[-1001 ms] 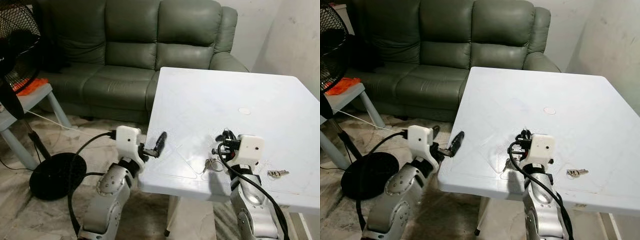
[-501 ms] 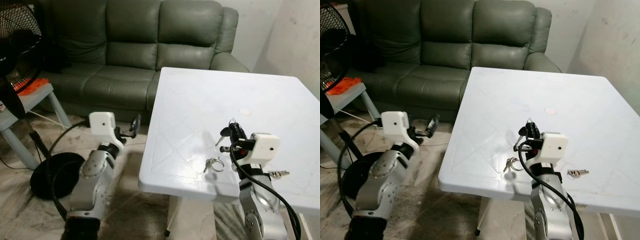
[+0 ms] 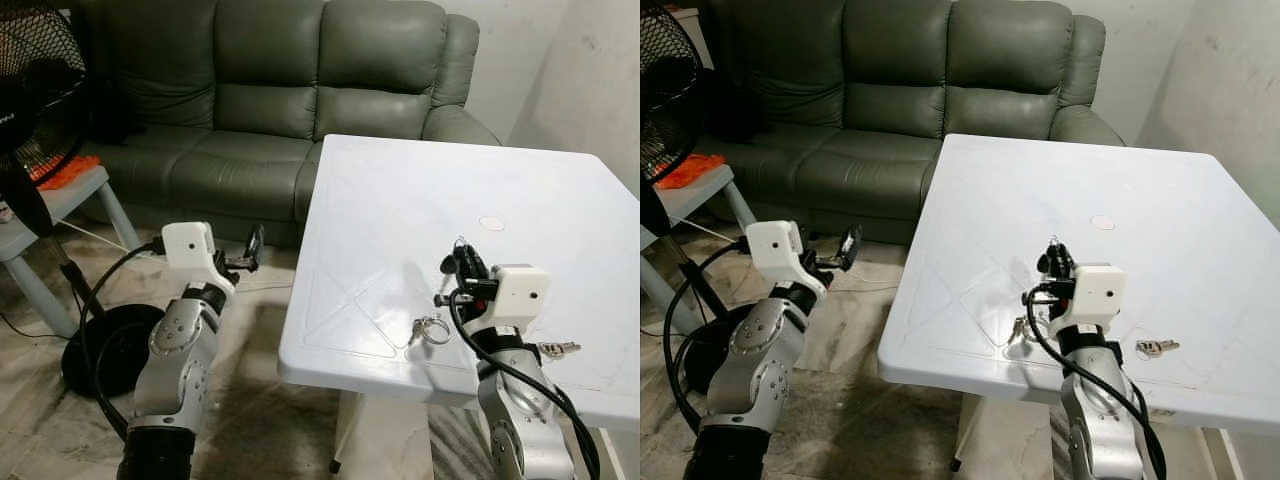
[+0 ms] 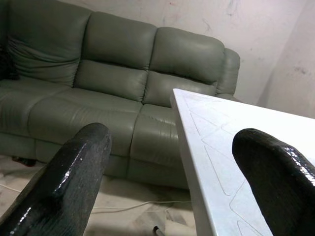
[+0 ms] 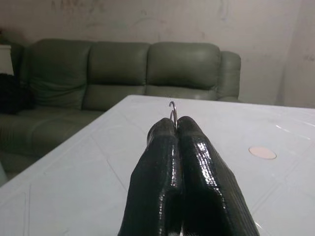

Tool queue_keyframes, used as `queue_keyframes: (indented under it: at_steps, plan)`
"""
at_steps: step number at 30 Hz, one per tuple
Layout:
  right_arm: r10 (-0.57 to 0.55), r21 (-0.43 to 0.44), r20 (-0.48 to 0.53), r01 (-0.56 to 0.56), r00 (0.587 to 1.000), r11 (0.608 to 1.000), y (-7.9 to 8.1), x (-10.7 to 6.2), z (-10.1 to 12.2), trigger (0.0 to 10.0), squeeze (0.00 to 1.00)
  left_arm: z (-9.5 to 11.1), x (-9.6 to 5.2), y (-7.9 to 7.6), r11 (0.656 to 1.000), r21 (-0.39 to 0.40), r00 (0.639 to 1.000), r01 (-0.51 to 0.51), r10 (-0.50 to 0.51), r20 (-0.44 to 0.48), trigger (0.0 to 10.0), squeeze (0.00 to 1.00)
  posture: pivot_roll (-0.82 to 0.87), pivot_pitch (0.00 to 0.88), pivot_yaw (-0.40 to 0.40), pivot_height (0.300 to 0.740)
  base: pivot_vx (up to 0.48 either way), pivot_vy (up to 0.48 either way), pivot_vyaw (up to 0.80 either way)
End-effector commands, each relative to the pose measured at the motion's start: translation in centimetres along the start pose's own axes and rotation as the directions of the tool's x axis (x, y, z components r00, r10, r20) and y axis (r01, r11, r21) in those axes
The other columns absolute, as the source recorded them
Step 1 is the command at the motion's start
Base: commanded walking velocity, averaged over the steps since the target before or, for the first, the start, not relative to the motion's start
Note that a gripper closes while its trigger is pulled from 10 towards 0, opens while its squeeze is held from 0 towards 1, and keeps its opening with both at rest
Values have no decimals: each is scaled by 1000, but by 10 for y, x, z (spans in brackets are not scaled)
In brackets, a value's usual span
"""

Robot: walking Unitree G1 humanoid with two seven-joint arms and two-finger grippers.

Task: Hang keys on a hook

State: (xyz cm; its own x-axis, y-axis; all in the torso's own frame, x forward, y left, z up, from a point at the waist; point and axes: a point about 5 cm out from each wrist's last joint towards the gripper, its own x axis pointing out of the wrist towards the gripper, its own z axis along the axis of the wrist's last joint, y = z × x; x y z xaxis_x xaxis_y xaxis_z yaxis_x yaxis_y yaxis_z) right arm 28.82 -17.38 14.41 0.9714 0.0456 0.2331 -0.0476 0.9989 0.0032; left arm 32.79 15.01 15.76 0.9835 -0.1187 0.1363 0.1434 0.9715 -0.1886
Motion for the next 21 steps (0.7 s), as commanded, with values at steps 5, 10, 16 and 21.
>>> queue_keyframes:
  at_steps: [5, 10, 16, 21]
  plan:
    - [-5, -2, -24, 5, 1000, 1000, 2, 5, -2, 10000, 0, 4, 5, 1, 1000, 3, 1000, 1, -1, 14, 10000, 0, -2, 0, -22, 740, 0, 0, -768]
    - [-3, 0, -30, 3, 1000, 1000, 3, 5, -3, 10000, 0, 3, 5, 2, 1000, -1, 1000, -2, 2, 10, 10000, 0, -1, 0, -22, 740, 0, 0, -769]
    - [-5, 4, -36, 5, 999, 1000, 4, 4, -3, 10000, 0, 3, 6, 3, 1000, -13, 1000, 2, -2, -2, 10000, 0, -2, 0, -20, 740, 0, 56, -769]
    - [-6, 5, -39, 6, 999, 1000, 4, 4, -4, 10000, 0, 2, 7, 3, 1000, -6, 1000, 0, 0, -6, 10000, 0, -4, 0, -19, 740, 0, 462, -769]
